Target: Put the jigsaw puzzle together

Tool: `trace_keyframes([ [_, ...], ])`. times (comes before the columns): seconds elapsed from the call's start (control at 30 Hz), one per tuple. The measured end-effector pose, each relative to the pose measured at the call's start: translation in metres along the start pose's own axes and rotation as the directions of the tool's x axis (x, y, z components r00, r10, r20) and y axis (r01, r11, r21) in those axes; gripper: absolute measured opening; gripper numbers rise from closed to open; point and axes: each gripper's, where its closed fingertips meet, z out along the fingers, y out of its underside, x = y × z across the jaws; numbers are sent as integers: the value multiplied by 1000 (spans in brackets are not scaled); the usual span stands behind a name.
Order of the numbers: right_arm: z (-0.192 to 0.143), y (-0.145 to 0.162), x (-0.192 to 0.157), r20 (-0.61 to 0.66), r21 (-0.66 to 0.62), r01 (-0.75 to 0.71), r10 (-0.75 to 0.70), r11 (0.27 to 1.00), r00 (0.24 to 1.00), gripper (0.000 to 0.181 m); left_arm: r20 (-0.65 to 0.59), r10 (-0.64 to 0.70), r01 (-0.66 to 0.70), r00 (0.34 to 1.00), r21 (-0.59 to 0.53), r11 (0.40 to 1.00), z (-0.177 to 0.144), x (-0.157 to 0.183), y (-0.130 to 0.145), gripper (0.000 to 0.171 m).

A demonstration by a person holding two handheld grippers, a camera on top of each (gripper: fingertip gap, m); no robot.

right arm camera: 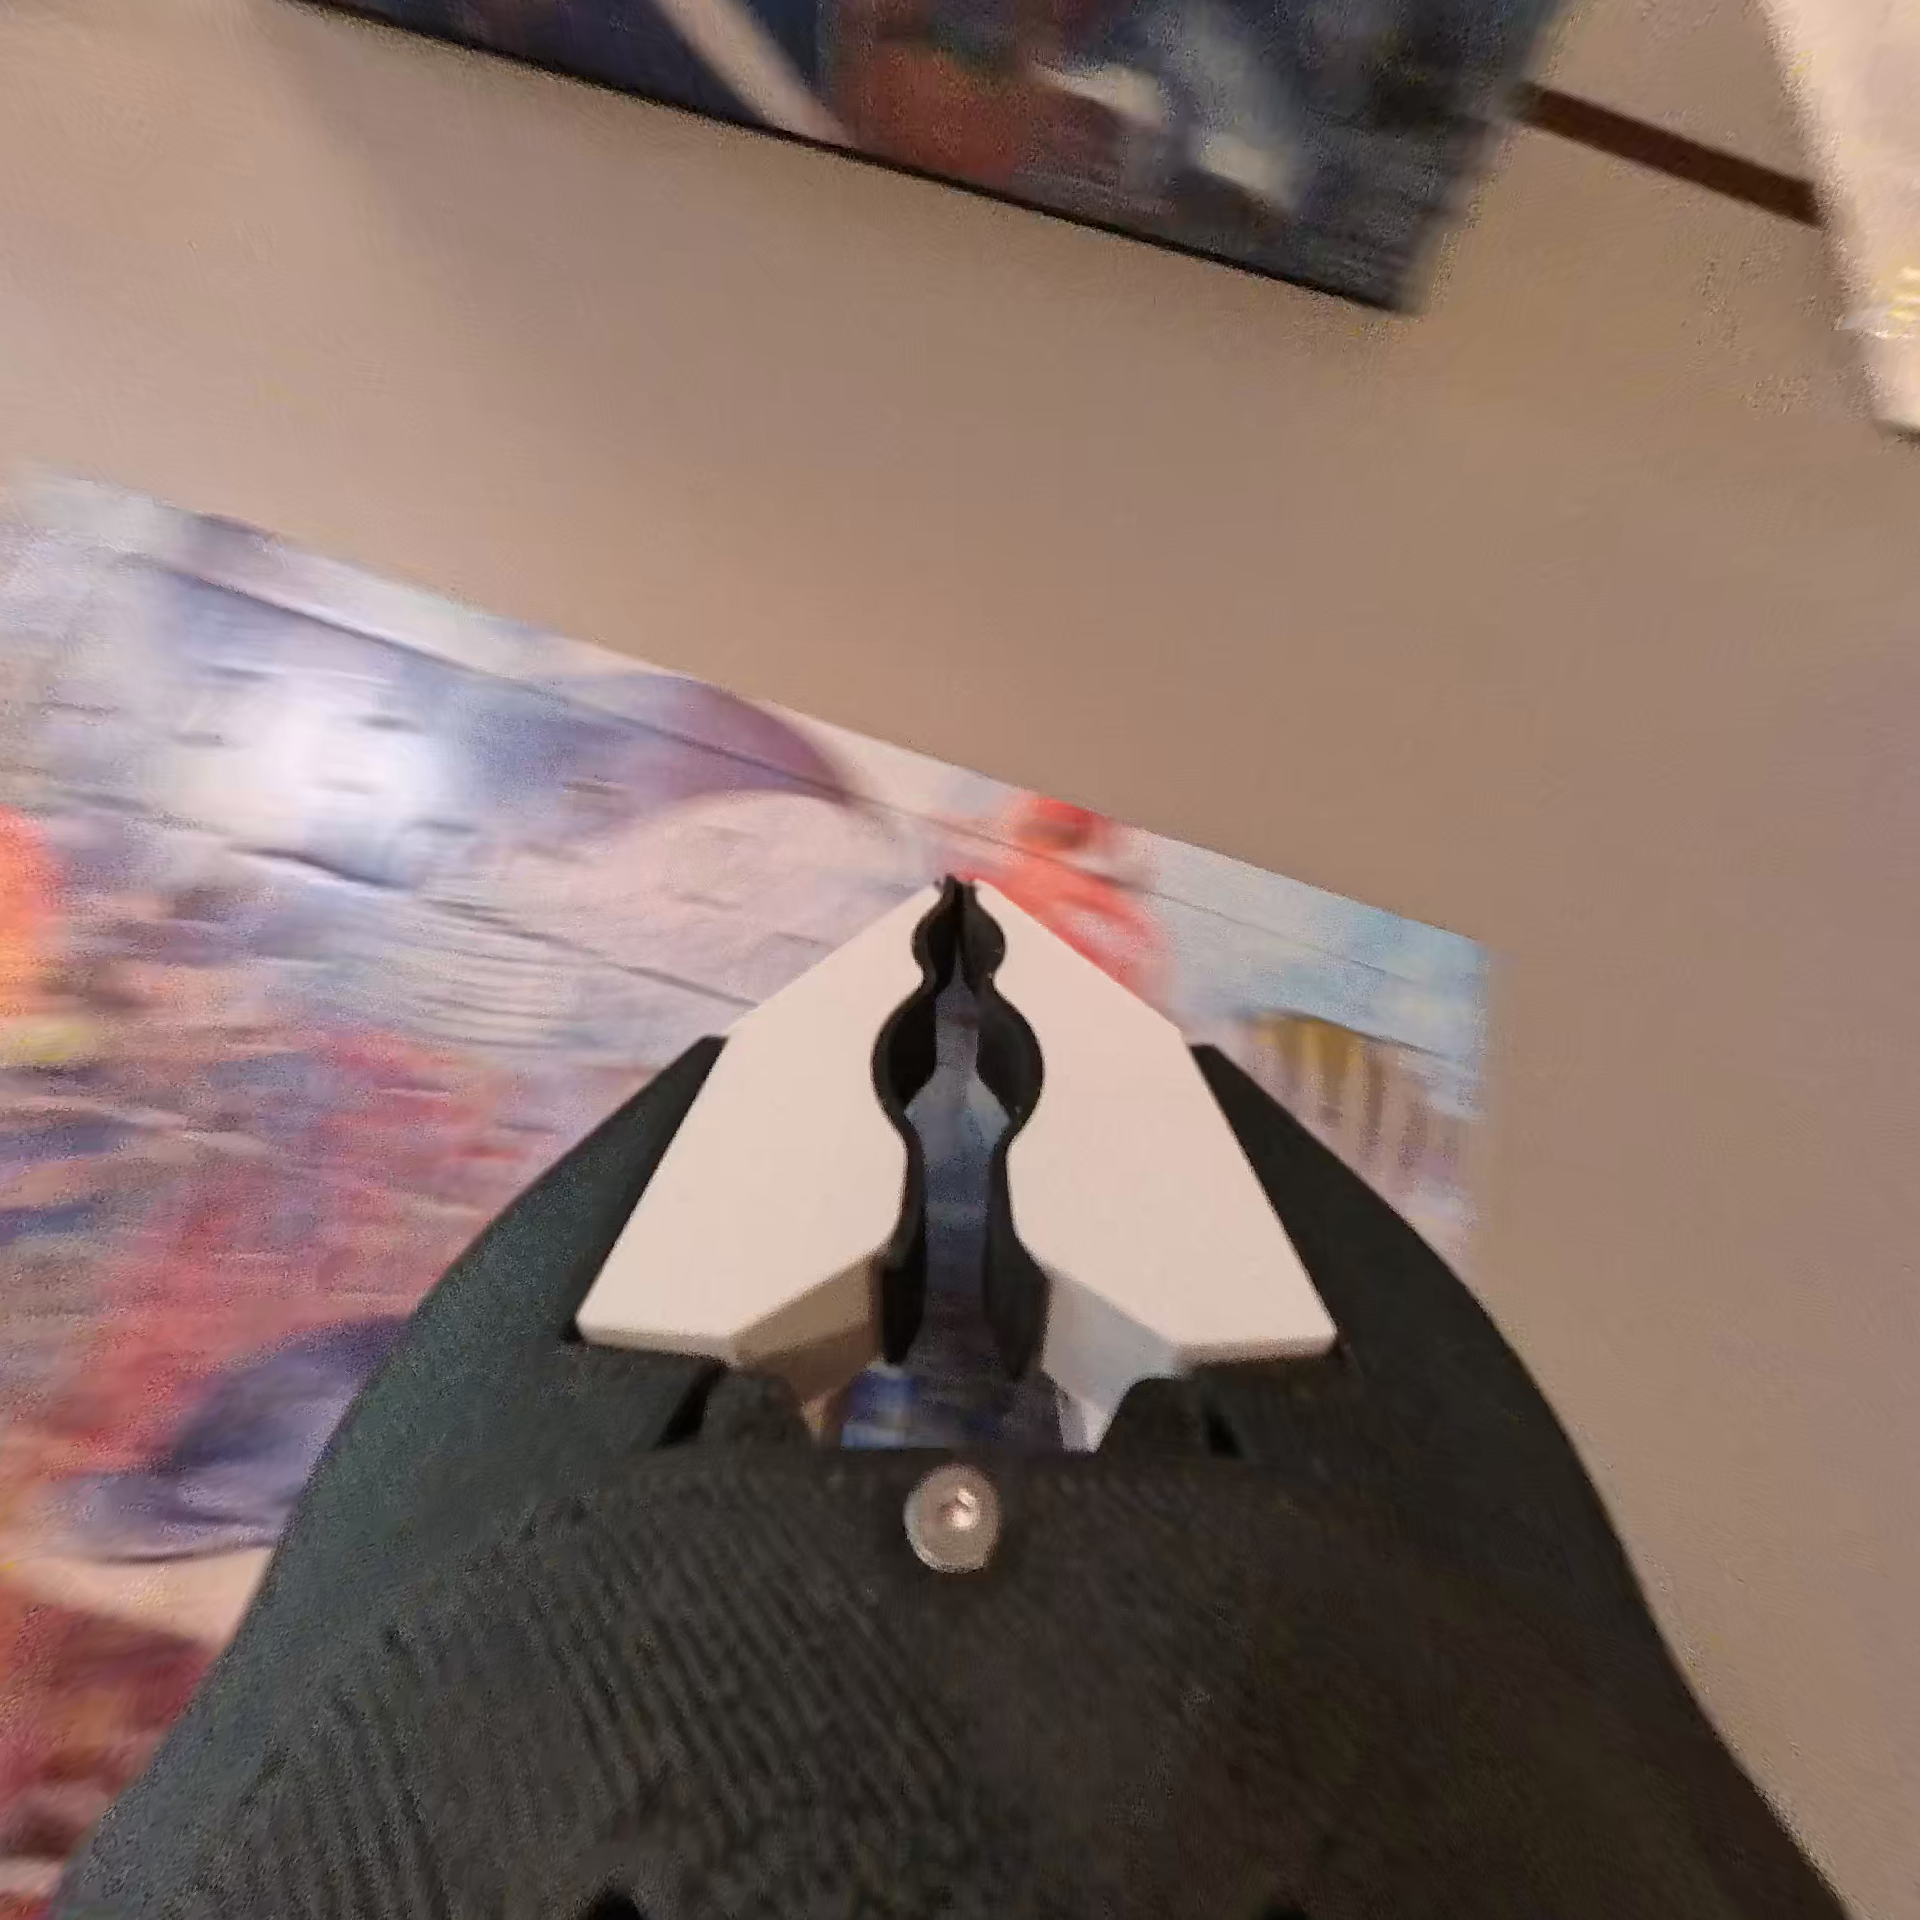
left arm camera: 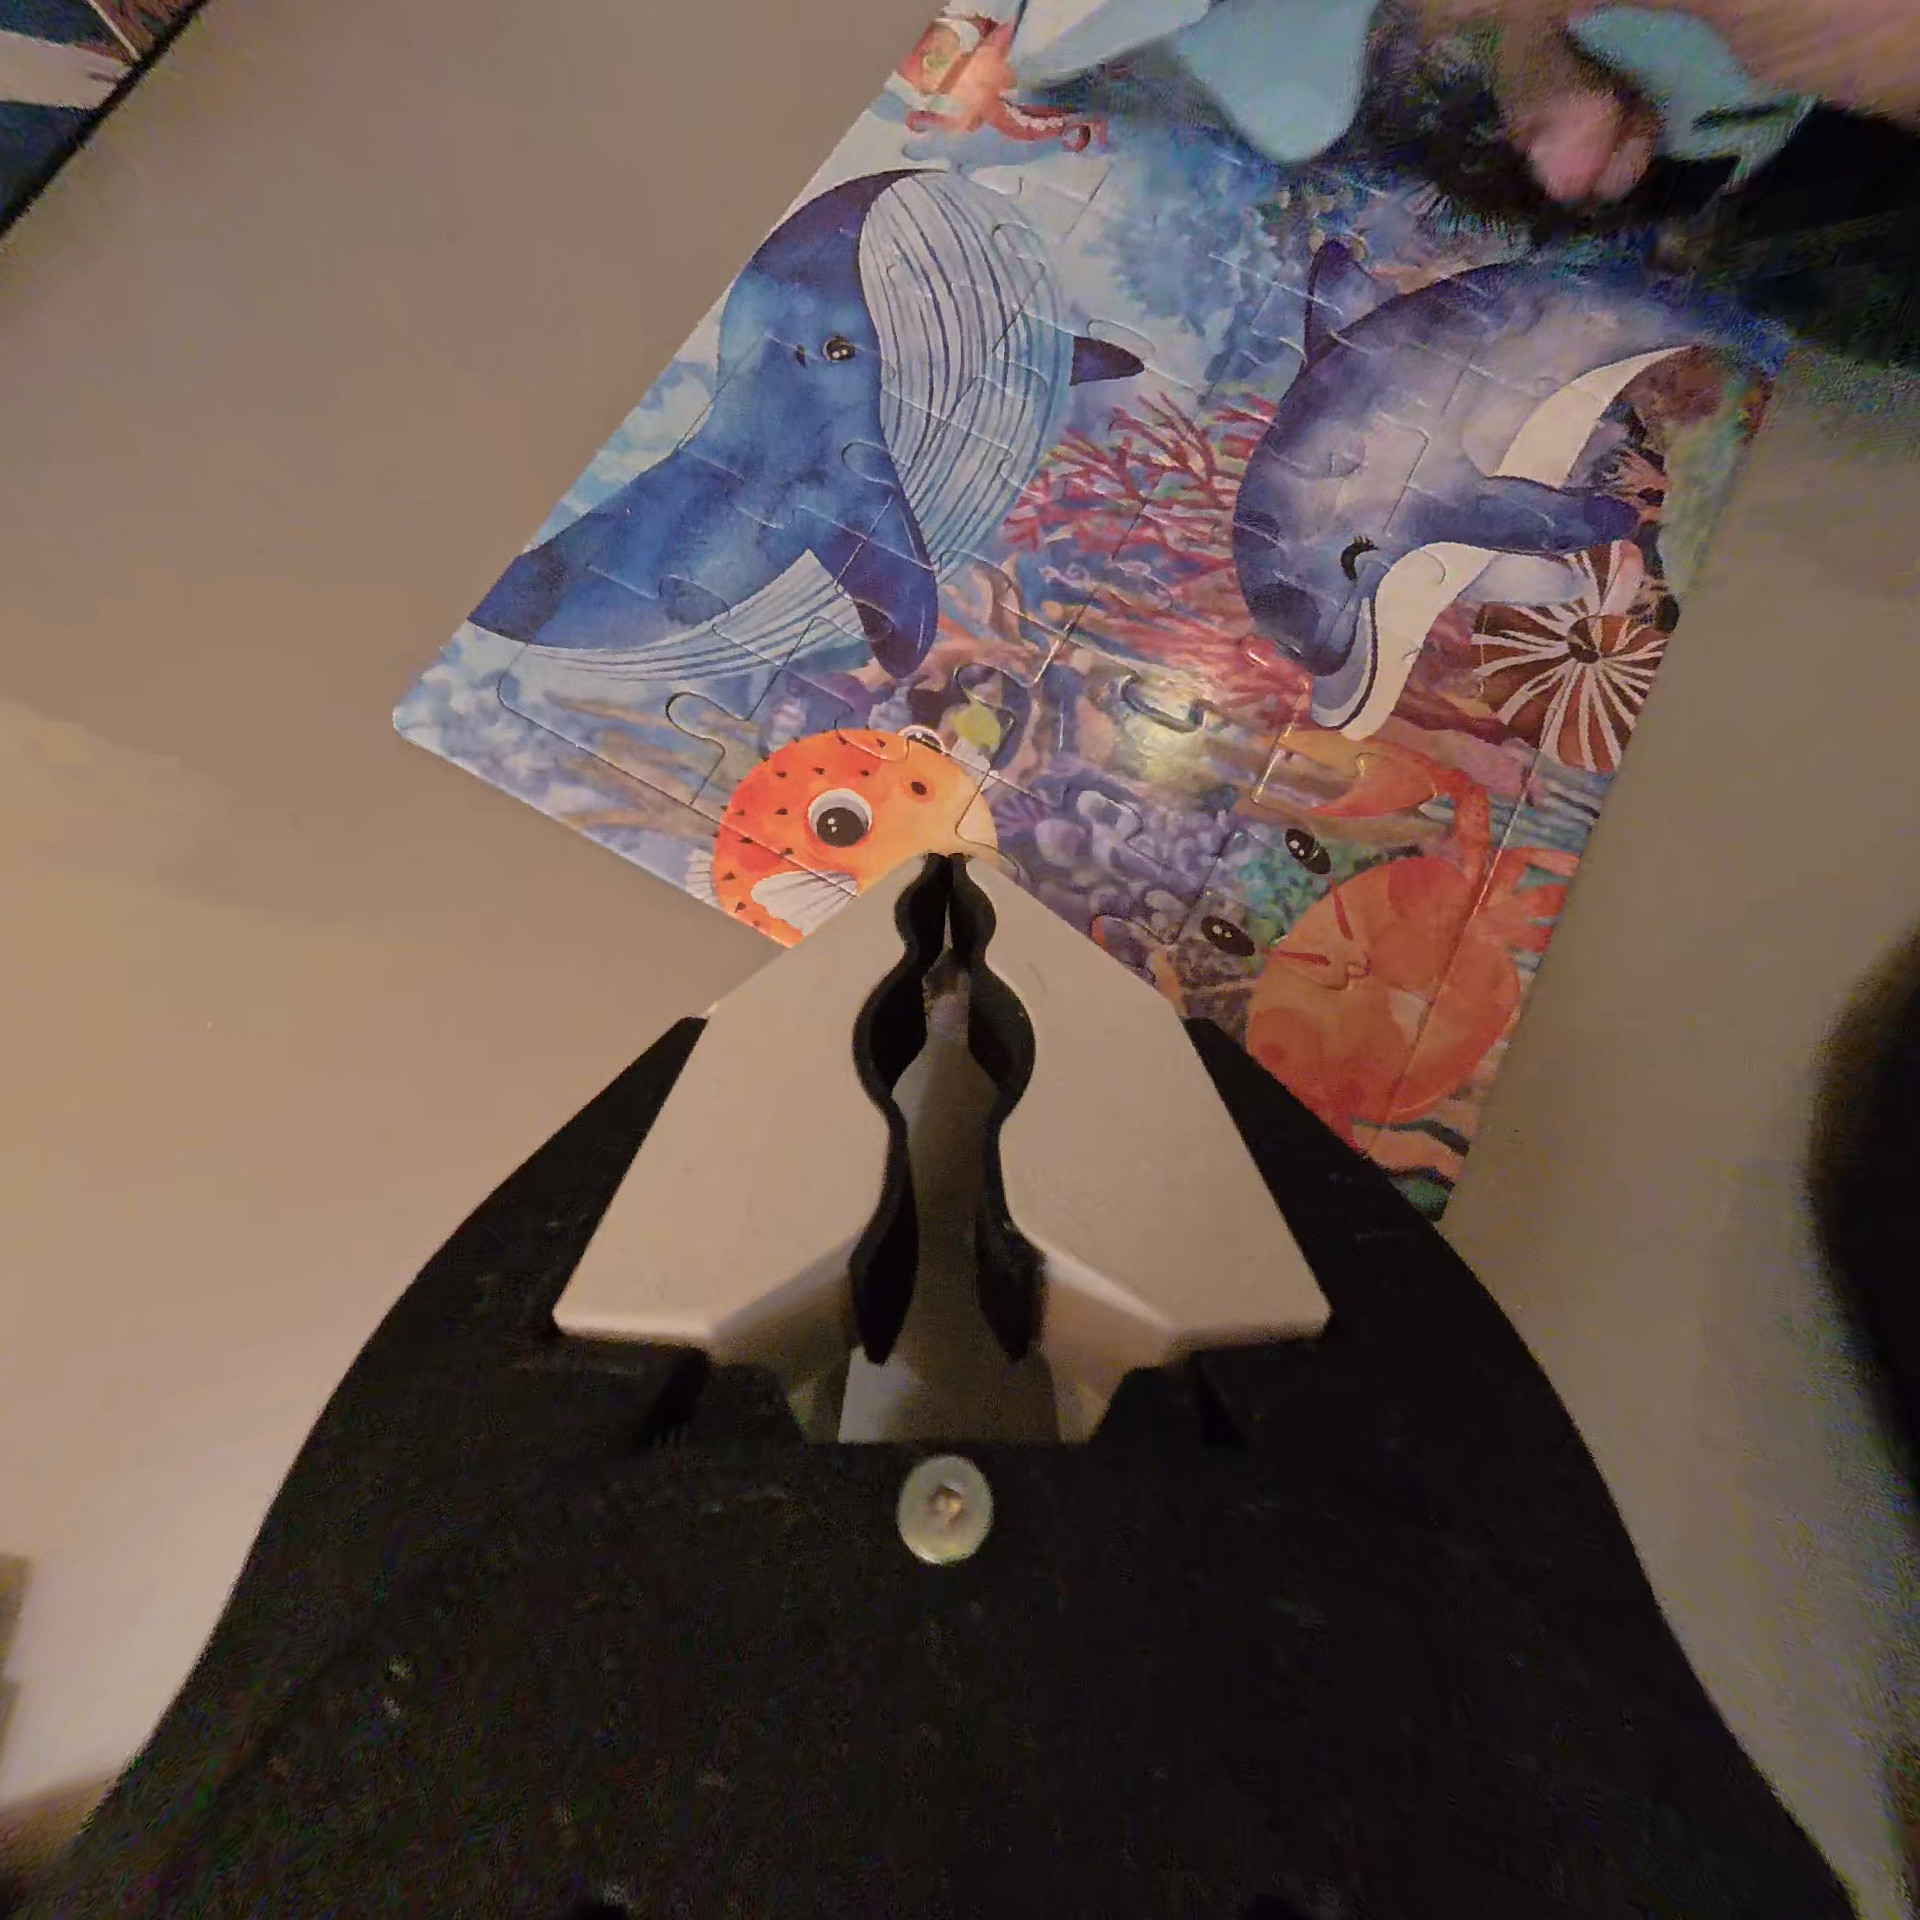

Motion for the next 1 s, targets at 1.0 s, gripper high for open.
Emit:
trace_keyframes([
  [1.0, 1, -12, -67, 124, 7, 72, -72, 997, 990, 0, 68, 24, -24, 997, -1, 1000, -9, -10, 8, 0],
])
